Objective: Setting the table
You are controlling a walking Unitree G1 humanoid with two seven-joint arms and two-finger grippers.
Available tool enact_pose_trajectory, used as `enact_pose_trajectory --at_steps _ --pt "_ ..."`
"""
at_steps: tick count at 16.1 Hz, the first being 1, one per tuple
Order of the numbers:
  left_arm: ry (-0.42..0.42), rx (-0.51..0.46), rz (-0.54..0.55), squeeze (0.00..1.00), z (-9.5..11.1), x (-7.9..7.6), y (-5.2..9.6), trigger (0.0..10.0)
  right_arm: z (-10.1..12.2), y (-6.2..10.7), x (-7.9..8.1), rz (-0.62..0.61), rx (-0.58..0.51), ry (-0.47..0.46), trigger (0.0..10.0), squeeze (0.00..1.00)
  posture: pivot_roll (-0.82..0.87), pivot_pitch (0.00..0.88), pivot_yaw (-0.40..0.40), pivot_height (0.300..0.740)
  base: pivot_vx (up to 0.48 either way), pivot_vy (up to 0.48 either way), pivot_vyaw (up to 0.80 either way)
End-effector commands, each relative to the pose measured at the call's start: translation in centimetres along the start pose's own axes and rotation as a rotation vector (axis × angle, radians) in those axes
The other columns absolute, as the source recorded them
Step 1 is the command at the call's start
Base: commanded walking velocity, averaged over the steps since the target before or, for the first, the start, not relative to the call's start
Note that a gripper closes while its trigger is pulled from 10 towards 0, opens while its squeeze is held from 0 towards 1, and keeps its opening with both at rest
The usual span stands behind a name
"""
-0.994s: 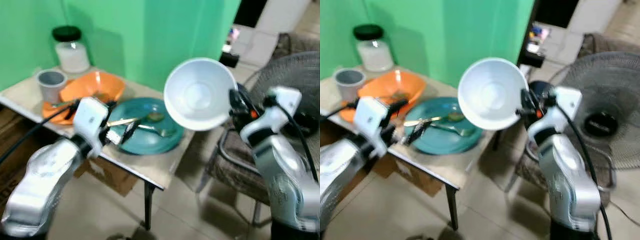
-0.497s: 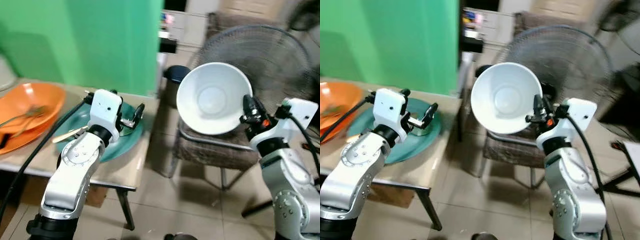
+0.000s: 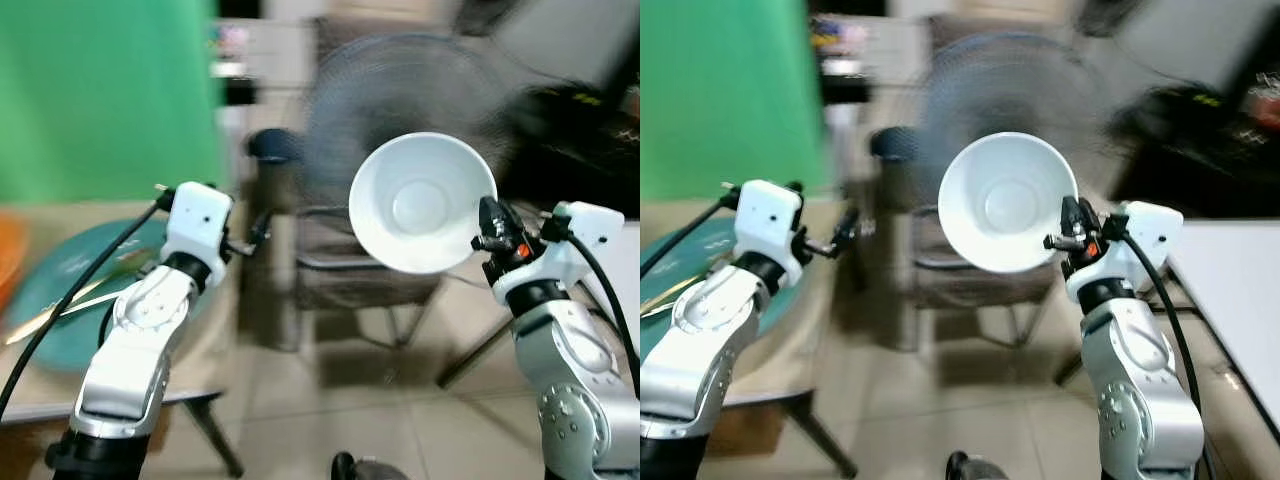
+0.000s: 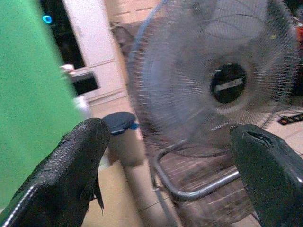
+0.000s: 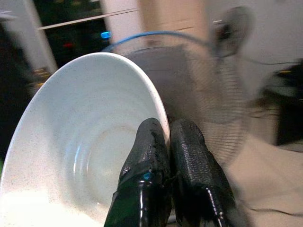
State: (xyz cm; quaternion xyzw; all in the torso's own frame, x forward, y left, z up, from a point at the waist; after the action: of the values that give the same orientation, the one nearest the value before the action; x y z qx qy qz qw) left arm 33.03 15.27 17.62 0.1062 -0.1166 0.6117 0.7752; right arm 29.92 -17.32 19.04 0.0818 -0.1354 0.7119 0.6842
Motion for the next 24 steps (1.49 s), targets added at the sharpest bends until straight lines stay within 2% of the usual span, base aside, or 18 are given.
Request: enact_pose_trajectory --at_steps 1,2,5,8,15,22,24 --pt "0.002 0.014 0.02 0.0 -0.2 0.2 0.0 10.0 0.5 0.1 -0.4 -0.022 -0.029 0.023 10.0 0.0 -0.06 0.0 -0.062 0.74 0.0 0.0 -0.79" --pt "0.009 0.031 0.039 0.0 -0.4 0.6 0.0 10.0 0.5 0.0 -0.5 -0.036 -0.035 0.048 10.0 0.0 -0.06 0.0 -0.063 0.74 0.0 0.0 -0.78" --pt "-0.015 0.062 0.054 0.0 -1.0 1.1 0.0 10.0 0.1 0.0 -0.4 -0.033 -0.017 0.042 10.0 0.0 -0.06 0.0 -0.063 0.74 0.0 0.0 -0.78" --pt "-0.043 0.026 0.073 0.0 -0.5 1.3 0.1 10.0 0.0 0.0 -0.2 -0.027 -0.006 0.029 10.0 0.0 -0.06 0.0 -0.06 0.74 0.0 0.0 -0.78" --pt "-0.03 -0.002 0.025 0.0 -0.3 0.2 -0.2 10.0 -0.6 0.2 -0.7 -0.068 0.03 0.017 10.0 0.0 -0.08 0.0 -0.045 0.74 0.0 0.0 -0.78" --pt "0.035 0.008 0.007 0.0 -1.0 -0.4 -0.3 10.0 -1.4 0.7 -1.5 -0.106 0.1 0.001 10.0 0.0 -0.11 0.0 -0.027 0.74 0.0 0.0 -0.76" --pt "0.097 -0.005 0.019 0.0 -0.8 -0.1 -0.4 10.0 -1.7 0.5 -1.7 -0.115 0.121 -0.005 10.0 0.0 -0.1 0.0 -0.036 0.74 0.0 0.0 -0.76"
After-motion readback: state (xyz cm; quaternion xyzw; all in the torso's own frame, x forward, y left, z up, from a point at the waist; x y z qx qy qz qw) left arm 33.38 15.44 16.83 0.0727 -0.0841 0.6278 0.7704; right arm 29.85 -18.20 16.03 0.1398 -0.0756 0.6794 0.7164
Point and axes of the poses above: a point about 5 cm out from each wrist's last joint towards the gripper, its own y axis pointing back from the gripper into the wrist, its own z axis along the axis of the wrist's last joint, x = y × z, the point moved 5 cm from there along -y, pointing out of the wrist towards the gripper, and after that the axes turned 3 degrees about -y, right-handed, at the moved point
